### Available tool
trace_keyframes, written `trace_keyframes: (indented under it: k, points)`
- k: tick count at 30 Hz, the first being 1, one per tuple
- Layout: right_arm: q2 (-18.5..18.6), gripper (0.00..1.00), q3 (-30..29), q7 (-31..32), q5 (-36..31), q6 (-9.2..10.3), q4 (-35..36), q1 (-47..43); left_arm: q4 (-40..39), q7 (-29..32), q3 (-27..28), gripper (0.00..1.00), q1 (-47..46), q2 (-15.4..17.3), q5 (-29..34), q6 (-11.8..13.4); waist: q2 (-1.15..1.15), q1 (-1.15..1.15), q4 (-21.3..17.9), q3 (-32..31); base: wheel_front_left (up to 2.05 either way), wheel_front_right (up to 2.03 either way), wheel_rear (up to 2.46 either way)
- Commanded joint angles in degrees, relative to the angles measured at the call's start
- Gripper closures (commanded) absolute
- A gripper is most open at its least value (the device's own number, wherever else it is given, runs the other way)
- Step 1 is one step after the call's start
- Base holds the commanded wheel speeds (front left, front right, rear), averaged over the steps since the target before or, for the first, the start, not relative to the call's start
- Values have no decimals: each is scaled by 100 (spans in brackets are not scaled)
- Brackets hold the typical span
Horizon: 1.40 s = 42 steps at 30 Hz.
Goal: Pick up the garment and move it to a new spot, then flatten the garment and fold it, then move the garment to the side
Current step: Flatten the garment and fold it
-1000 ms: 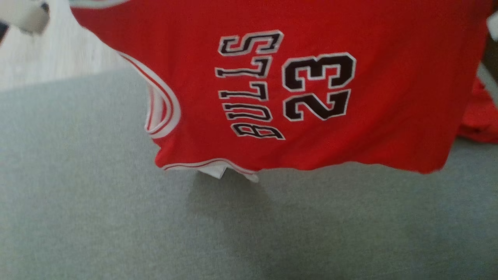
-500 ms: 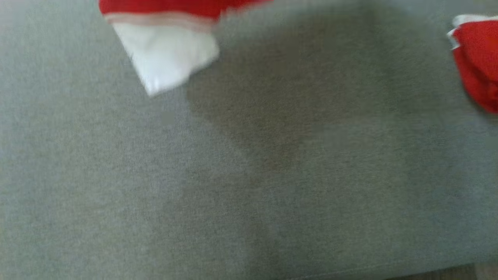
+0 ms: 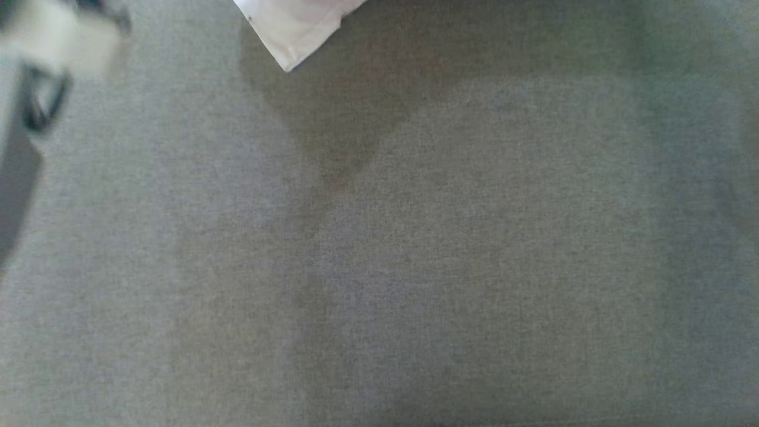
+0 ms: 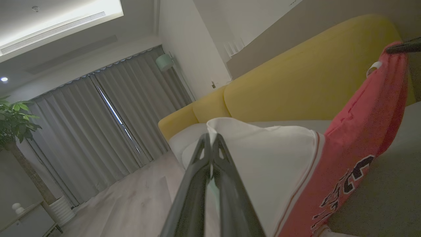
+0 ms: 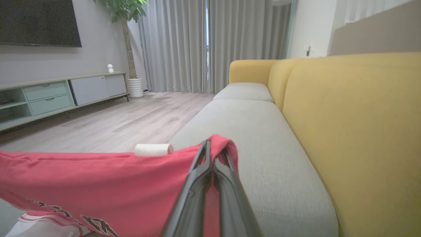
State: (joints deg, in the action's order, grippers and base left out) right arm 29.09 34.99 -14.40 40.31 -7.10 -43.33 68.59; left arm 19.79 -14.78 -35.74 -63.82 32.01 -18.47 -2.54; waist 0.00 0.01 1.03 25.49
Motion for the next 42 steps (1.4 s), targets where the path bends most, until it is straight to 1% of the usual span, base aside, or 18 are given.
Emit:
trace_keyframes:
  k: [1, 8, 10, 14, 18, 20, 21, 26, 32, 36, 42]
  points:
    - [138, 100, -88, -57, 81, -39, 179, -146, -240, -21, 344, 100, -120, 341, -63, 13, 0, -1, 16, -113, 0, 0, 0]
    - [502, 100, -276, -59, 611, -39, 838, -1941, -1139, -21, 733, 100, 2268, 518, -228, -78, 0, -1, -29, -711, 0, 0, 0]
    - [582, 100, -359, -59, 689, -39, 1037, -2490, -1319, -21, 785, 100, 2923, 551, -191, -39, 0, -1, -65, -887, 0, 0, 0]
    - [678, 100, -399, -59, 775, -39, 1355, -3488, -1662, -21, 916, 100, 4115, 482, -178, 103, 0, -1, -135, -1201, 0, 0, 0]
    - [735, 100, -438, -59, 794, -39, 1579, -4250, -1851, -21, 1000, 100, 5127, 394, -91, 231, 0, -1, -196, -1465, 0, 0, 0]
    - [772, 100, -445, -60, 795, -39, 1670, -4570, -1898, -21, 1031, 100, 5564, 303, -80, 269, 0, -1, -216, -1561, 0, 0, 0]
    - [794, 100, -467, -60, 810, -39, 1749, -4883, -1928, -21, 1050, 100, 5939, 228, -55, 275, 0, -1, -229, -1645, 0, 0, 0]
    - [876, 100, -534, -54, 851, -39, 1902, -5588, -1909, -21, 1115, 100, 6558, 68, -24, 183, 0, -1, -200, -1852, 0, 0, 0]
    - [844, 100, -770, -51, 806, -39, 2061, -6151, -1925, -21, 1181, 100, 6881, -82, 11, 63, 0, -1, -164, -2003, 0, 0, 0]
    - [756, 100, -930, -32, 702, -39, 2081, -6268, -1866, -21, 1191, 100, 6834, -169, 56, -32, 0, -1, -147, -2010, 0, 0, 0]
    - [632, 100, -1066, 109, 580, -39, 2033, -6122, -1635, -21, 1088, 100, 6305, -284, 188, -195, 0, -1, -89, -1823, 0, 0, 0]
